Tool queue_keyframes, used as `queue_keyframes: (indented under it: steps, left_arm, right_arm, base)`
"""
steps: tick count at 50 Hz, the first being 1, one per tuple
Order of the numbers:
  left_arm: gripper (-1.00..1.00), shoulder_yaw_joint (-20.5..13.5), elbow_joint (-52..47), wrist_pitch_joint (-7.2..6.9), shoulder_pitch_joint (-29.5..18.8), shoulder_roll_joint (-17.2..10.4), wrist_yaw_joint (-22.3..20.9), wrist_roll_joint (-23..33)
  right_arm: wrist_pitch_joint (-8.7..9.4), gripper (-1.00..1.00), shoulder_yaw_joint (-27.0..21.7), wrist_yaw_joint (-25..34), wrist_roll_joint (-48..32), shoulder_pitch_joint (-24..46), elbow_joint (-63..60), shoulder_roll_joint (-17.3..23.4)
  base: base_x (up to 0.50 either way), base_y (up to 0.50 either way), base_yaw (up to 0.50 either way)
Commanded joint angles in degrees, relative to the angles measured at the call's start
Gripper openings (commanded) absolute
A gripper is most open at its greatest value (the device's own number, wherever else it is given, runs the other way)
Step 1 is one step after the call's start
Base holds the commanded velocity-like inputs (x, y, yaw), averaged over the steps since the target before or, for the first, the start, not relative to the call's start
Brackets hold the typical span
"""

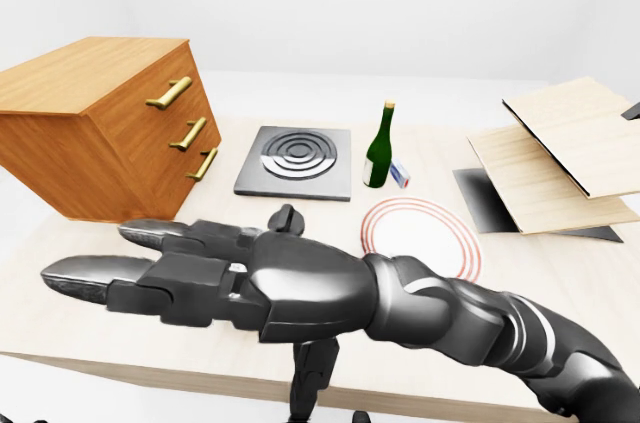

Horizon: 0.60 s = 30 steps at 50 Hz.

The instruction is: Pick up the akita bowl and put it on the plate.

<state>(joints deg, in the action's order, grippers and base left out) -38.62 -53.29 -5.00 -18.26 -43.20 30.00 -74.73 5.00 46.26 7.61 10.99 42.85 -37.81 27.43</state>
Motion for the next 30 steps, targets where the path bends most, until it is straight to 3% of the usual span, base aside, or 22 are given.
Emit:
queue_keyframes:
  steps: [1, 4, 7, 10, 13, 17, 30]
  left_arm:
    - [1.0, -0.2, -0.02, 0.0, 0.09, -0.16, 0.0, -0.49]
    - [1.0, -0.09, 0.09, 0.0, -0.01, -0.23, 0.0, -0.56]
    - [1.0, -0.29, -0.01, 0.0, 0.04, -0.43, 0.0, -1.0]
    - [1.0, -0.37, -0.01, 0.0, 0.09, -0.55, 0.0, -1.11]
    - [1.0, -0.03, 0.11, 0.0, 0.13, -0.27, 0.0, -0.59]
    - [1.0, -0.2, 0.15, 0.0, 0.0, -0.43, 0.0, -0.87]
    - [1.0, -0.16, 0.26, 0.0, 0.17, -0.14, 0.0, -0.57]
  right_arm:
    - [0.0, 1.0, 11.17, 32.39, -44.08, -1.93, 7.76, -0.53]
    - [0.0, 1.0, 6.8, 32.39, -65.65, -8.01, 12.03, -4.97]
    - [0.0, 1.0, -6.94, 32.39, -89.26, -18.58, 15.81, -15.47]
    - [0.0, 1.0, -19.4, 32.39, -99.46, -24.75, 18.02, -26.91]
    - [0.0, 1.0, -25.61, 32.39, -103.72, -26.18, 19.45, -32.89]
    - [0.0, 1.0, -27.28, 32.39, -106.45, -27.83, 18.77, -36.52]
    - [0.0, 1.0, -28.03, 32.39, -106.93, -28.96, 20.18, -38.36]
  base:
    - [0.0, 0.0, 0.0]
    - [0.0, 0.0, 0.0]
    - [0.0, 0.0, 0.0]
    - [0.0, 0.0, 0.0]
    - [0.0, 0.0, 0.0]
    - [0.0, 0.0, 0.0]
    - [0.0, 0.0, 0.0]
